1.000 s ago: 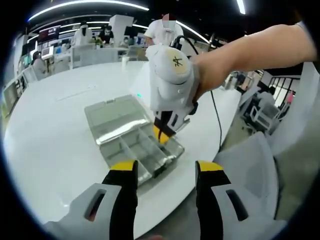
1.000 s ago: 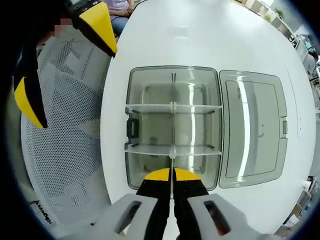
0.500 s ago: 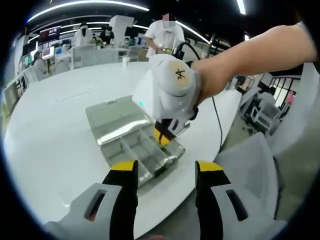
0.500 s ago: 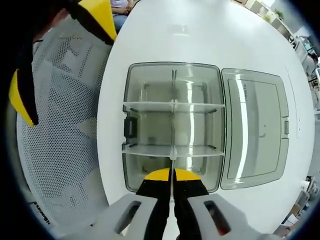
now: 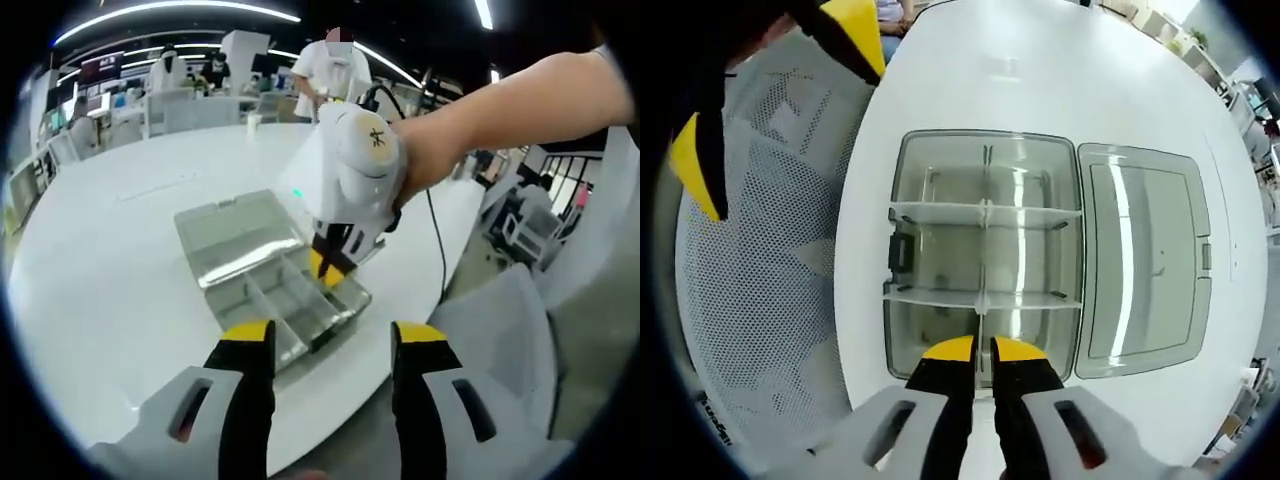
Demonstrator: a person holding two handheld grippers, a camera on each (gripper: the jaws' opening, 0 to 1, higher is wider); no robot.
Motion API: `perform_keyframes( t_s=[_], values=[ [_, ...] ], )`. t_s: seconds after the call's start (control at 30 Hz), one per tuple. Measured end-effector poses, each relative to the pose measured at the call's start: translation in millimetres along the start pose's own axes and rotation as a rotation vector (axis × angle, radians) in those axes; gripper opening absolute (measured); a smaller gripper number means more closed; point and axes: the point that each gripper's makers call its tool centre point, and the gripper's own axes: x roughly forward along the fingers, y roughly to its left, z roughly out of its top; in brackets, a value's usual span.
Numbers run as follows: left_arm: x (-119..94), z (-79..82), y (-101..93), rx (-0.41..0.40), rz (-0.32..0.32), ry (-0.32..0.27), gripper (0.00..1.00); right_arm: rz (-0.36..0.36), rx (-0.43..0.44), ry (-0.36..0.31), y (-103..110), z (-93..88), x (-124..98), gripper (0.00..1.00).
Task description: Insert the divider into the dual guide fixture by aligning both edges with the guide slots and pushing it downward to the bottom, including one-sided entry, uneven engagement, binding, and posture correction.
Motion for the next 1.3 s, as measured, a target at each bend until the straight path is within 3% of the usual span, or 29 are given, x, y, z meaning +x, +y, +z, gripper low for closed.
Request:
perform_keyframes(
  t_s=[0.3, 0.47, 0.57, 0.7, 0.9, 1.0, 1.3],
  values=[
    [-6, -0.5, 2.9, 0.002, 0.003, -0.001, 0.47, -0.003, -0.026, -0.101, 6, 3.0, -16, 0.09],
    [-11, -1.9, 5.0, 0.005, 0.003, 0.002, 0.47, -0.046, -0.015, -0.183, 8, 5.6, -28, 0.09],
    [-15, -1.9, 6.7, 0.011, 0.003, 0.003, 0.48, -0.054, 0.057, -0.274, 9, 11.0, -34, 0.10],
    [-18, -1.9, 10.0, 0.024, 0.002, 0.006, 0.49, -0.075, 0.096, -0.358, 13, 13.4, -41, 0.20],
    [-21, -1.2, 10.3, 0.051, -0.007, 0.017, 0.51, -0.099, 0.154, -0.499, 27, 17.7, -55, 0.25],
    [-22, -0.9, 9.1, 0.063, -0.012, 0.022, 0.53, -0.111, 0.188, -0.534, 32, 14.8, -57, 0.33],
    [-26, -2.8, 8.8, 0.095, -0.025, 0.038, 0.56, -0.139, 0.255, -0.657, 46, 13.3, -73, 0.44]
  ],
)
